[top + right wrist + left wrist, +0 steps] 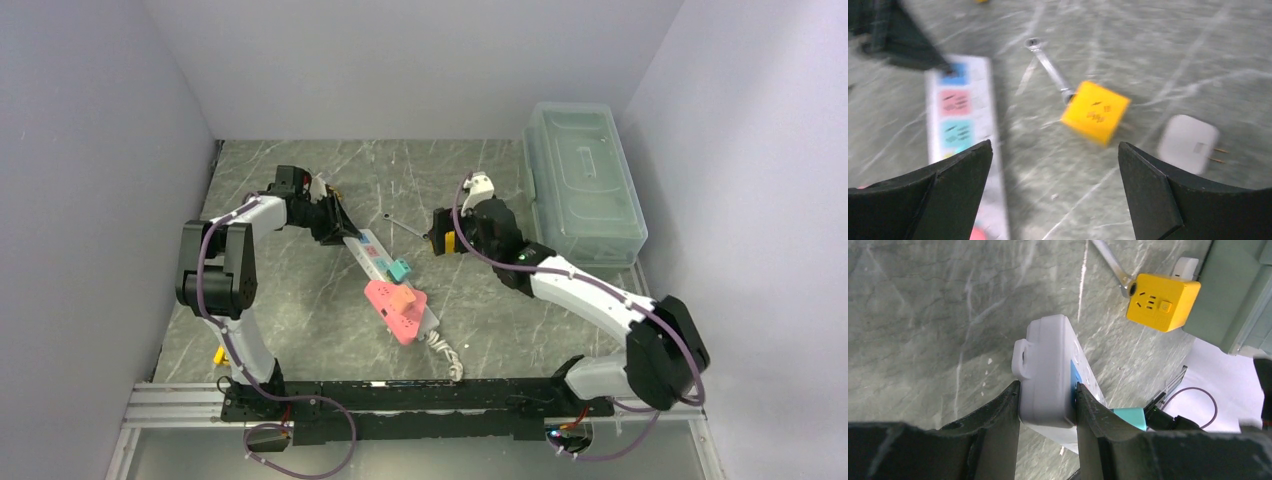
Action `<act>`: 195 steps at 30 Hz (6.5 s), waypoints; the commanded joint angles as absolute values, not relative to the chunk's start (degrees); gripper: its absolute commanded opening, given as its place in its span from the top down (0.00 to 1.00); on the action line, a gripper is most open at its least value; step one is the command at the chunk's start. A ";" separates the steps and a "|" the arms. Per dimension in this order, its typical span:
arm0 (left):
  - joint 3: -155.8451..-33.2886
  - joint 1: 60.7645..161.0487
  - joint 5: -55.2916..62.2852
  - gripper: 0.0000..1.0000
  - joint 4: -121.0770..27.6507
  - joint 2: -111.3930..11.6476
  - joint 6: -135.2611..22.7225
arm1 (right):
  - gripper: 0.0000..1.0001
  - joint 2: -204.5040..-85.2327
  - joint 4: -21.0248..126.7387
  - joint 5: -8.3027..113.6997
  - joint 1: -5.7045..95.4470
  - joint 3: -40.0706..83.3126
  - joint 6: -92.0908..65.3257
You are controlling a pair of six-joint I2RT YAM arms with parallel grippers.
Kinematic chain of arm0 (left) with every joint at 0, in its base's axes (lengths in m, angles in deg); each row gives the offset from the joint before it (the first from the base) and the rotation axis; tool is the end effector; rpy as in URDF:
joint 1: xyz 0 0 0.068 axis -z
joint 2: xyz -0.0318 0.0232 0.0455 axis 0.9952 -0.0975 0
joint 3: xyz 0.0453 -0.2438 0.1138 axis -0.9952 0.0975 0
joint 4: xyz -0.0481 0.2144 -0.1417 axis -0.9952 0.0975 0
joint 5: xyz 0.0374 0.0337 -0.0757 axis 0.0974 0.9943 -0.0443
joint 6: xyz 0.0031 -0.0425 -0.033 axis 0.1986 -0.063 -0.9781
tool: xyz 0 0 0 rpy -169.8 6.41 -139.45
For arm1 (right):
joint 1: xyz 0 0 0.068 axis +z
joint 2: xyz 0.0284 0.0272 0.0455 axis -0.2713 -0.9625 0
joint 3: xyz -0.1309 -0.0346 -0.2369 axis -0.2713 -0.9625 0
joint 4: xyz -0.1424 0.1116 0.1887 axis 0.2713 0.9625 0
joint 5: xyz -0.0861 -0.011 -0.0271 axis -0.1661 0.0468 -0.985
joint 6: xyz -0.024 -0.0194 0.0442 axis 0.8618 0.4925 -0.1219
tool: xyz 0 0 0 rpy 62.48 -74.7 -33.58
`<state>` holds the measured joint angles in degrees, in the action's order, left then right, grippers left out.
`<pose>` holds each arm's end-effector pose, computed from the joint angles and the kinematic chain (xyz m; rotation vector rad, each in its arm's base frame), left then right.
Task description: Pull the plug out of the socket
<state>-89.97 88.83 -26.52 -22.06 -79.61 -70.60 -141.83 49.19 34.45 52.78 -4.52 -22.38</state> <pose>0.3677 -0.0506 0.1781 -0.2499 2.6184 -1.0604 0.2495 0.1800 0.2606 -0.2567 2.0140 0.4010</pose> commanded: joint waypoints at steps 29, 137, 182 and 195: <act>-85.66 82.57 -4.89 0.03 -14.07 -51.61 -65.74 | 0.26 -140.62 65.54 10.21 97.45 0.52 -32.79; -39.54 112.18 -9.95 0.97 -64.90 -45.31 -107.32 | 1.00 -148.55 57.75 13.72 89.96 -4.07 -50.82; -43.45 113.19 -7.52 0.99 -59.30 -47.43 -103.23 | 1.00 -144.89 56.60 14.08 87.38 -4.04 -48.05; -43.86 113.24 -7.54 1.00 -59.11 -47.97 -103.05 | 1.00 -150.88 62.11 6.92 92.69 2.58 -46.75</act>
